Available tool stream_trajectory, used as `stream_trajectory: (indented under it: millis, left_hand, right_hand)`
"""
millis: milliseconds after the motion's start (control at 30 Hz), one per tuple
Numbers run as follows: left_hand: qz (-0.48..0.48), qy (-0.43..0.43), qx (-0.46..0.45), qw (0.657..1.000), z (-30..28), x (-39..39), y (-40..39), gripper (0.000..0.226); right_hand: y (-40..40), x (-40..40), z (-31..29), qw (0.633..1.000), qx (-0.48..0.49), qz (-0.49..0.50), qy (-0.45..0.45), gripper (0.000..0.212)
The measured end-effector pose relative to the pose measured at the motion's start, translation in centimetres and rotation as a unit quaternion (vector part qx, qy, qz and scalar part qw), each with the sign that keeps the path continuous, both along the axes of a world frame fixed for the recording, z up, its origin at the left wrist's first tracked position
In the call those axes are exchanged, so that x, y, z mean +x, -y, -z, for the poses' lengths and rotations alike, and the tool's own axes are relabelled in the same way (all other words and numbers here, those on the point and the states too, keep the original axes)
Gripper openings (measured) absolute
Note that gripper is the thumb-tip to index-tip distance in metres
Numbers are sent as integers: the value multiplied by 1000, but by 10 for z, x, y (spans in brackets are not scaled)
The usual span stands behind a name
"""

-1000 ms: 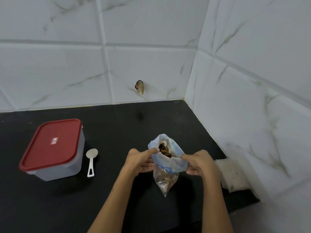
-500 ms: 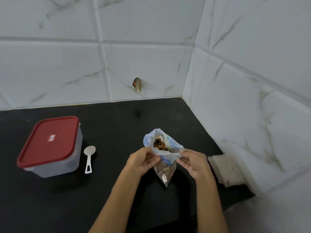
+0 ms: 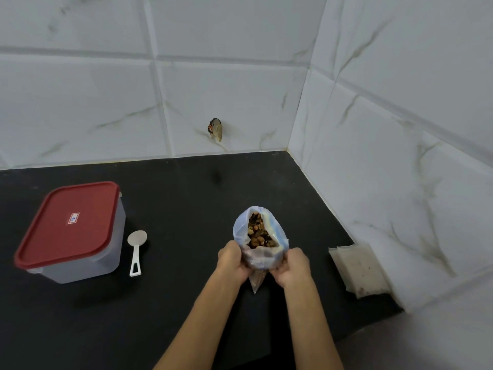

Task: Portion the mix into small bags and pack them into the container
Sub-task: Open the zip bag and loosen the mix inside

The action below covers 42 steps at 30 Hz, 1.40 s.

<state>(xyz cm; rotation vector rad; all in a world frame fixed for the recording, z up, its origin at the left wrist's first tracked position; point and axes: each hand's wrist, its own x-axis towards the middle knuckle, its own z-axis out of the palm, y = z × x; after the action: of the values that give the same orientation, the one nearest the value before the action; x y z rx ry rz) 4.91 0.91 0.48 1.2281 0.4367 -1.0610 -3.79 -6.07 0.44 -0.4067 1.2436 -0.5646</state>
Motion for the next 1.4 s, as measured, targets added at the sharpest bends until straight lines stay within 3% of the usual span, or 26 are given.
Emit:
stream_trajectory:
  millis: [100, 200, 300, 400, 467, 533, 600, 700, 800, 867, 967, 1033, 1100, 1167, 1300, 1400]
  left_hand:
    - [3, 27, 31, 999, 2, -2, -1, 28]
    - [19, 54, 33, 998, -1, 4, -4, 33]
    - [65, 104, 39, 992, -1, 11, -6, 35]
    - [121, 238, 91, 959, 3, 15, -8, 41]
    - [117, 297, 112, 941, 6, 21, -7, 50]
    - [115, 294, 104, 943, 3, 26, -4, 41]
    - [109, 232, 59, 965, 0, 31, -1, 29]
    - [89, 140, 0, 986, 1, 36, -2, 25]
    - [76, 50, -56, 994, 5, 38, -4, 26]
    - [82, 15, -76, 994, 6, 39, -5, 26]
    - [99, -16, -85, 991, 10, 42, -9, 26]
    - [119, -9, -66, 991, 12, 45, -11, 26]
    - [150, 23, -30, 988, 11, 47, -10, 24]
    - [183, 113, 43, 976, 9, 48, -7, 21]
    - [186, 350, 134, 908, 7, 58, 3, 32]
    - [221, 435, 133, 863, -2, 61, 17, 46]
  right_hand:
    - [2, 3, 4, 993, -67, -46, -86, 32]
    - [12, -2, 8, 964, -169, -105, -176, 24]
    - [21, -8, 4, 883, -310, -165, -313, 18]
    - [28, -9, 3, 813, -428, -232, -321, 25]
    - [32, -4, 3, 765, -456, -295, -345, 28]
    - [34, 0, 6, 720, -464, -348, -382, 27]
    - [33, 3, 8, 688, -475, -370, -404, 29]
    - [32, 1, 5, 703, -503, -324, -384, 38]
    - [33, 1, 3, 725, -514, -302, -347, 17]
    - [35, 3, 6, 787, -474, -273, -285, 17]
    - [37, 8, 12, 924, -291, -189, -160, 21]
    - [40, 10, 15, 959, -187, -173, -128, 27]
    - [43, 12, 14, 957, -152, -197, -148, 30]
    - [46, 13, 12, 940, -189, -214, -189, 24]
    - [50, 11, 8, 847, -403, -242, -248, 32]
    - [56, 17, 2, 788, -467, -320, -242, 45]
